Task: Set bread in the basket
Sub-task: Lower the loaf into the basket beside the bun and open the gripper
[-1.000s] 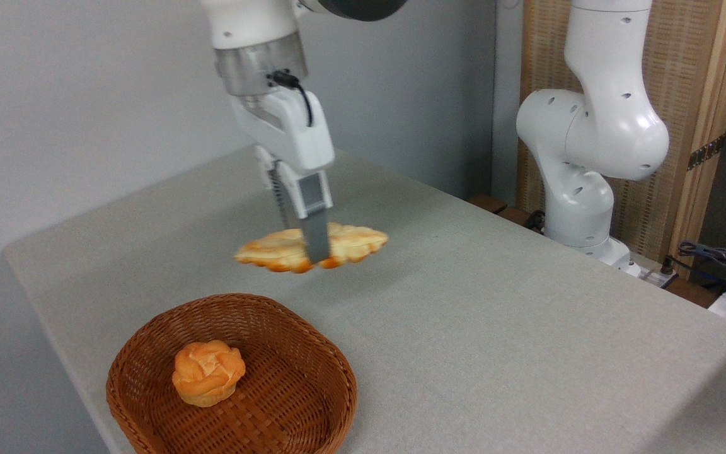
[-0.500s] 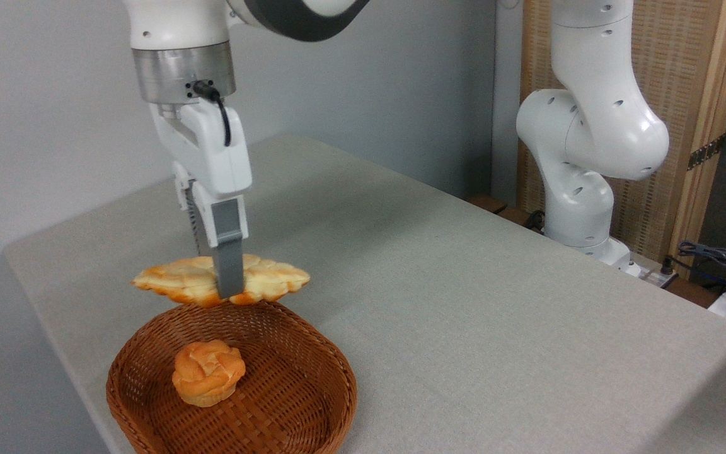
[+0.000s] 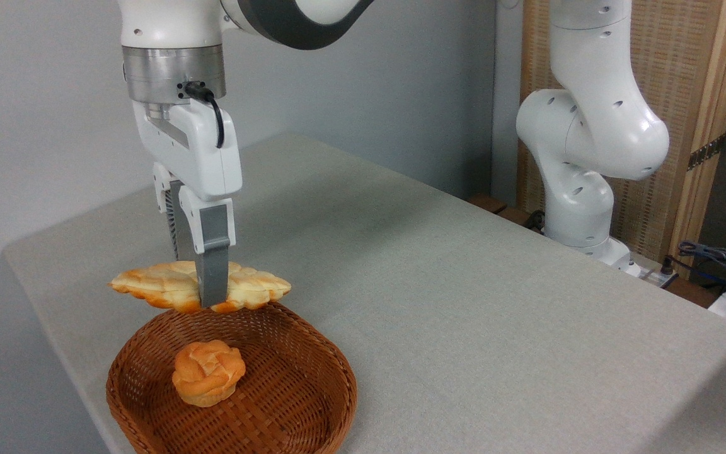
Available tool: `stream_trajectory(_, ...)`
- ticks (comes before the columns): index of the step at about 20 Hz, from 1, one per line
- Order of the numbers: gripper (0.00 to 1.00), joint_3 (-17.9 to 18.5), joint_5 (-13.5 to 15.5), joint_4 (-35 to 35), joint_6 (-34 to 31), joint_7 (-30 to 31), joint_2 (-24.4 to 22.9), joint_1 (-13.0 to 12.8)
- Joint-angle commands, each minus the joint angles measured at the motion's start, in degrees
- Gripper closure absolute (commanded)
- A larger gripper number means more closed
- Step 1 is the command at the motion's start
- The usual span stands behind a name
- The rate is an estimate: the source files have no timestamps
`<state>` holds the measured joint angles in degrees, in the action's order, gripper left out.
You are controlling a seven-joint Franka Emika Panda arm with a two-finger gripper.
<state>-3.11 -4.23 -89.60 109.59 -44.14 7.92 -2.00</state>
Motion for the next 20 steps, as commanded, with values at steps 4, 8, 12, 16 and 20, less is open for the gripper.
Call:
stream_trajectory(4,0.0,0.47,1.06,0.83,-0.95,0.72,-0.1,-0.29)
stream_trajectory(8,0.0,0.47,1.07,0.83,-0.96,0.72,-0.19,-0.2)
stream_trajectory(12,0.0,1.08,2.55,0.91,-1.13,0.81,-0.54,0.41)
stream_trajectory(16,0.0,1.35,4.14,0.92,-4.02,1.16,-1.67,0.94)
stream_trajectory(20,0.0,1.17,3.97,-0.14,-9.11,1.07,-5.28,1.12)
